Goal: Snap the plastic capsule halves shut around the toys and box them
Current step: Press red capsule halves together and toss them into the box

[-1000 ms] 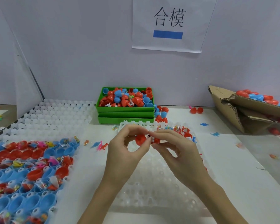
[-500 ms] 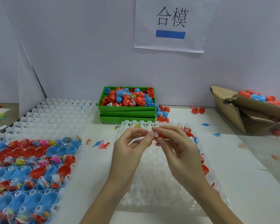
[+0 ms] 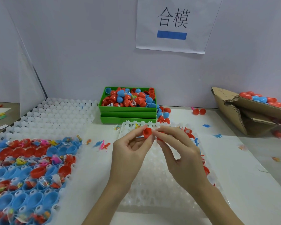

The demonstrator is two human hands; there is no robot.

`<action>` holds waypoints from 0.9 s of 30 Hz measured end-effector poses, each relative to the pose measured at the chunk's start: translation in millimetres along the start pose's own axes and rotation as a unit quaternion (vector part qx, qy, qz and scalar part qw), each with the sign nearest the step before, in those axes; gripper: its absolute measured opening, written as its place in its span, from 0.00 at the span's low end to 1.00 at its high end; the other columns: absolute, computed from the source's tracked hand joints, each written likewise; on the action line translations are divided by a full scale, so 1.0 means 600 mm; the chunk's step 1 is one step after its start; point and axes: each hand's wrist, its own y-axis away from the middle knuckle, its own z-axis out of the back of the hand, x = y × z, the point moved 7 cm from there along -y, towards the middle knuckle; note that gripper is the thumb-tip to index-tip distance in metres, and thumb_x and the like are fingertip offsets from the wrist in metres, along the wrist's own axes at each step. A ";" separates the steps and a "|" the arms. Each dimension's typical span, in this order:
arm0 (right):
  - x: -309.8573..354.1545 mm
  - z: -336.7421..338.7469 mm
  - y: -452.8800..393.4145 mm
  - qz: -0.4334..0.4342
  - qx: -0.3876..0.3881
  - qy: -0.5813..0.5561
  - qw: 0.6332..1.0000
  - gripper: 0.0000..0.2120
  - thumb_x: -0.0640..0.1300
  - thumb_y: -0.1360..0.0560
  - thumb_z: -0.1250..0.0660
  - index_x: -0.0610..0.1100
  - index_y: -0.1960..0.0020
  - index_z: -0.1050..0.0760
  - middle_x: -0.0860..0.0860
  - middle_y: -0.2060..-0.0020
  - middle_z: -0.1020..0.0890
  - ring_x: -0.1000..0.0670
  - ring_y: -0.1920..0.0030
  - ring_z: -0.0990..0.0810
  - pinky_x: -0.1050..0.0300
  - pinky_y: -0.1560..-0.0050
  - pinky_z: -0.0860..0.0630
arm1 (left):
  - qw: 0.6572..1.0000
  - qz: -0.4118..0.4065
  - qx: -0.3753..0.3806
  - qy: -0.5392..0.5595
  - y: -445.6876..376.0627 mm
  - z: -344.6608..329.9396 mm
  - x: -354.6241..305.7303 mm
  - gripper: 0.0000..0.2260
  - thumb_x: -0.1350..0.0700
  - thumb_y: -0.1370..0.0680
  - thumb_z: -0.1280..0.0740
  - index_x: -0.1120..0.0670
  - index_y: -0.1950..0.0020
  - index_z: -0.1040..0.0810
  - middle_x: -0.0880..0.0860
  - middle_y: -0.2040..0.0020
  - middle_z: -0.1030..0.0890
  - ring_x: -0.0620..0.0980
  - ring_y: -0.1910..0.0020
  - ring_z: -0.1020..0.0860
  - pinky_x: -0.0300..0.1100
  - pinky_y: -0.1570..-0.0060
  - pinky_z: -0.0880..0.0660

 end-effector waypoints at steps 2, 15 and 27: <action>0.000 0.005 -0.002 -0.001 0.000 0.005 1.000 0.17 0.37 0.23 0.29 0.42 0.34 0.19 0.54 0.40 0.18 0.53 0.38 0.19 0.62 0.34 0.24 | 0.999 -0.007 0.034 -0.009 0.000 -0.007 -0.005 0.18 0.56 0.24 0.23 0.44 0.35 0.18 0.39 0.46 0.13 0.40 0.45 0.15 0.30 0.51 0.21; -0.004 0.008 -0.006 -0.059 0.040 -0.043 0.997 0.16 0.43 0.25 0.27 0.49 0.39 0.24 0.59 0.48 0.20 0.66 0.46 0.22 0.75 0.42 0.28 | 0.962 -0.189 0.020 -0.194 0.012 -0.012 -0.039 0.18 0.58 0.21 0.27 0.49 0.32 0.18 0.45 0.42 0.18 0.42 0.42 0.18 0.32 0.44 0.21; -0.001 0.023 -0.014 -0.032 0.021 -0.017 0.999 0.19 0.41 0.28 0.23 0.41 0.38 0.19 0.52 0.47 0.17 0.56 0.48 0.20 0.71 0.42 0.25 | 0.991 -0.116 0.024 -0.070 0.014 -0.019 -0.026 0.12 0.58 0.20 0.29 0.50 0.38 0.15 0.46 0.43 0.15 0.46 0.42 0.16 0.35 0.46 0.19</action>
